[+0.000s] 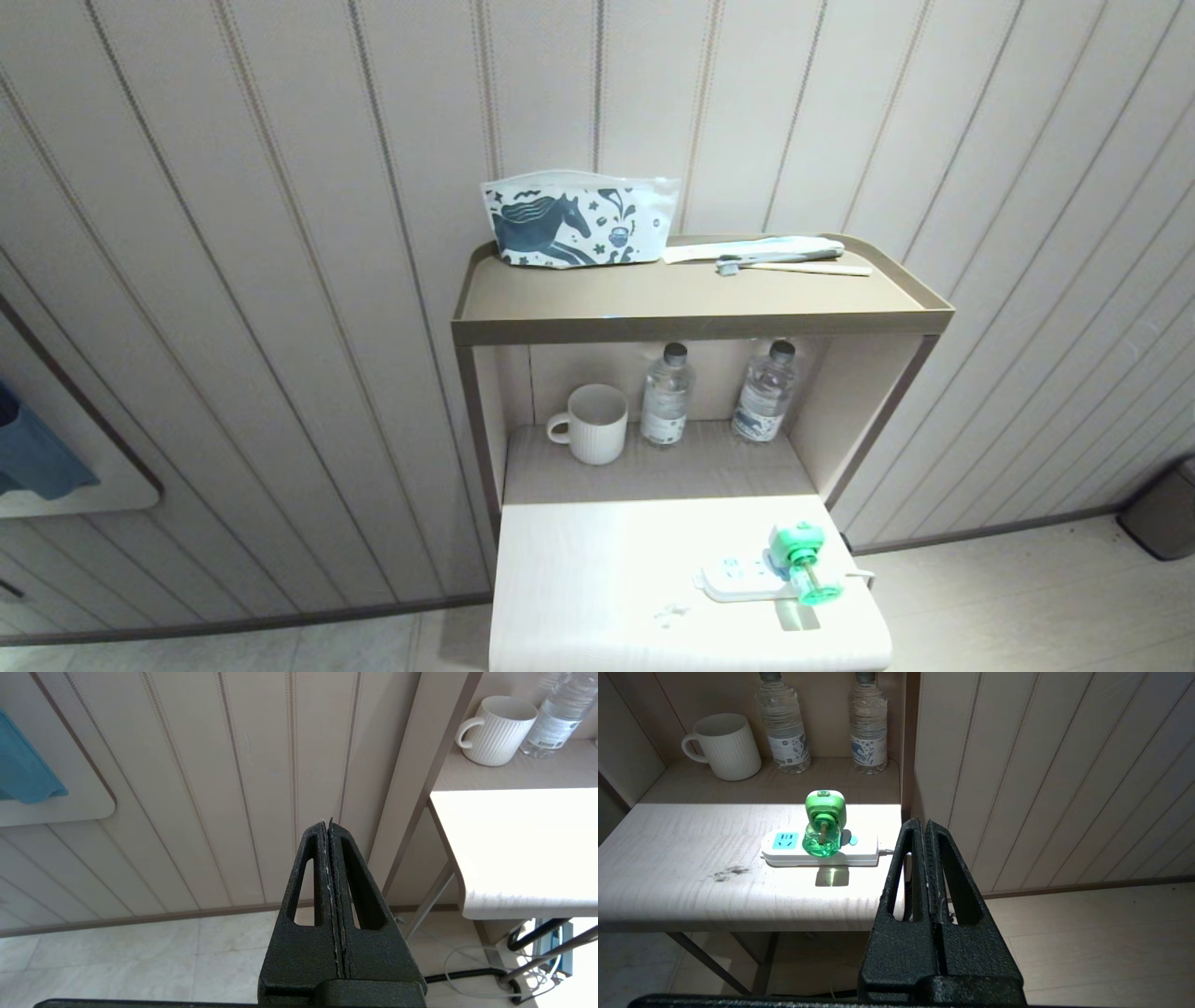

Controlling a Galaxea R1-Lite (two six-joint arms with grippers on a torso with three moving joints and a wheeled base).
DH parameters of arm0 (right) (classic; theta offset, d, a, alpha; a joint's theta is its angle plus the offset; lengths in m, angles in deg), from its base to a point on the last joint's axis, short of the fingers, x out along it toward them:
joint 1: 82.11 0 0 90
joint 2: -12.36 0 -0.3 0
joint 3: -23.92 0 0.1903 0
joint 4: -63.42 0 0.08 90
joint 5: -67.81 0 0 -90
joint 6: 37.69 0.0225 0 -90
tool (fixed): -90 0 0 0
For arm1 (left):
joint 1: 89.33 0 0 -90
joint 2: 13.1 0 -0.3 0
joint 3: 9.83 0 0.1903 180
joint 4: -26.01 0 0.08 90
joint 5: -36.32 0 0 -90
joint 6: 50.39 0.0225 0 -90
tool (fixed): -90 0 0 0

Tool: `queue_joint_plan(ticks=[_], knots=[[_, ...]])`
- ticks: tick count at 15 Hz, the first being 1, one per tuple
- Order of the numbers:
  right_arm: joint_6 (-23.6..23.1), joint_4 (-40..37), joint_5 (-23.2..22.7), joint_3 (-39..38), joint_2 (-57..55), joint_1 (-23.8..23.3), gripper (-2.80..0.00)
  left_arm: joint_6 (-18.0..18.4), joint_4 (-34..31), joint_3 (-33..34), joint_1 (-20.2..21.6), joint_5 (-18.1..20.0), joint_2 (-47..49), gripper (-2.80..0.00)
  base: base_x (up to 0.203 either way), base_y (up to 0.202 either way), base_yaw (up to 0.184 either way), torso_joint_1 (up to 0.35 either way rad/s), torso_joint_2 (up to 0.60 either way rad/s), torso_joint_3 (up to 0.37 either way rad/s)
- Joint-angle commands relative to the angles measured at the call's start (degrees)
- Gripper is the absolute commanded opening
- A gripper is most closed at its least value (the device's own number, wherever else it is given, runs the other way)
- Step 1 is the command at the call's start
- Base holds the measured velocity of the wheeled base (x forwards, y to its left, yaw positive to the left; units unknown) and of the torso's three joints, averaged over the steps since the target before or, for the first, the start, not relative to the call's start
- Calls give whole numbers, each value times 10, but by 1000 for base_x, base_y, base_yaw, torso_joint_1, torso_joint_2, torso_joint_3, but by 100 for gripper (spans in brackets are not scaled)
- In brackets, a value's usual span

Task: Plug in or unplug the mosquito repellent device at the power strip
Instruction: Hold the socket with your left hand and unplug it with your right hand

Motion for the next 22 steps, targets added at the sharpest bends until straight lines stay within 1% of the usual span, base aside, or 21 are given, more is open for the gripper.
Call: queue_joint_plan(ticks=[1,19,21,22], knots=[[0,0,0,0,-2,0,-280,0,0,0,0,0,0,-280,0,0,0,0,0,0],[-6,-1,-5,2,-2,1,-280,0,-1,0,0,0,0,-280,0,0,0,0,0,0],[-10,-13,-9,14,-1,1,-280,0,-1,0,0,0,0,-280,0,0,0,0,0,0],[-11,-28,-14,41,-3,1,-280,0,0,0,0,0,0,-280,0,0,0,0,0,0]])
